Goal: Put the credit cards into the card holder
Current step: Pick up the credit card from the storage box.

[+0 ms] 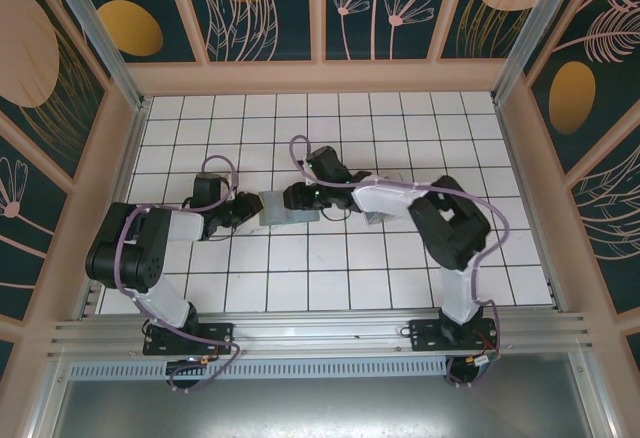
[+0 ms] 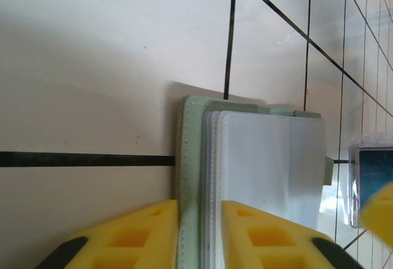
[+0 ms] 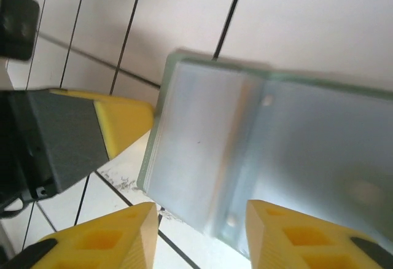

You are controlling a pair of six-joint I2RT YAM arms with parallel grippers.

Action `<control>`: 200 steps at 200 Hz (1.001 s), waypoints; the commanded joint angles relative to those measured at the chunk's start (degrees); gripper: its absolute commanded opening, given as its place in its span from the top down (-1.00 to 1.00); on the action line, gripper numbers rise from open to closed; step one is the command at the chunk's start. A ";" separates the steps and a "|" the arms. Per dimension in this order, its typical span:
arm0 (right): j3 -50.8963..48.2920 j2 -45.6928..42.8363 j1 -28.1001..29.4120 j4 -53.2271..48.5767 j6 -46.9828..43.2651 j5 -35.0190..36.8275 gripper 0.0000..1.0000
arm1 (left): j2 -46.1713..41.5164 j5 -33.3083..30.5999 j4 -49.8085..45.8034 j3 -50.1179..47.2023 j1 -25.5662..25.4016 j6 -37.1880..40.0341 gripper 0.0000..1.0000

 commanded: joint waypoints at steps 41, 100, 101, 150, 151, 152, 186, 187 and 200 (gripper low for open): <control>-3.05 -19.79 -12.29 -25.00 -6.40 22.78 -0.11 | -7.09 -11.01 -15.24 -1.12 -0.17 1.86 0.08; -11.05 -25.27 -22.52 -27.61 -8.86 15.87 -0.38 | -13.89 -14.58 -19.54 0.97 -0.19 4.36 -0.09; -11.13 -25.21 -22.59 -27.49 -8.92 15.87 -0.38 | -13.88 -14.58 -19.58 1.00 -0.20 4.37 -0.09; -11.94 -20.78 -24.95 -24.14 -10.70 11.54 -0.39 | -14.40 -13.89 -19.65 0.41 -0.21 4.10 -0.11; -11.93 -20.72 -25.00 -24.09 -10.77 11.42 -0.38 | -14.40 -13.88 -19.72 0.37 -0.21 4.10 -0.12; -11.93 -20.61 -24.98 -24.02 -10.84 11.36 -0.38 | -14.40 -13.88 -19.80 0.40 -0.22 4.10 -0.12; -11.57 -17.11 -25.04 -23.25 -11.40 8.93 -0.33 | -15.24 -14.05 -19.38 -0.51 -0.22 3.74 -0.12; -11.62 -17.00 -25.04 -23.25 -11.42 8.97 -0.33 | -15.17 -14.05 -19.46 -0.44 -0.22 3.70 -0.12; -11.70 -16.03 -25.00 -23.03 -11.59 8.28 -0.33 | -15.15 -13.89 -20.53 0.15 -0.20 3.84 -0.12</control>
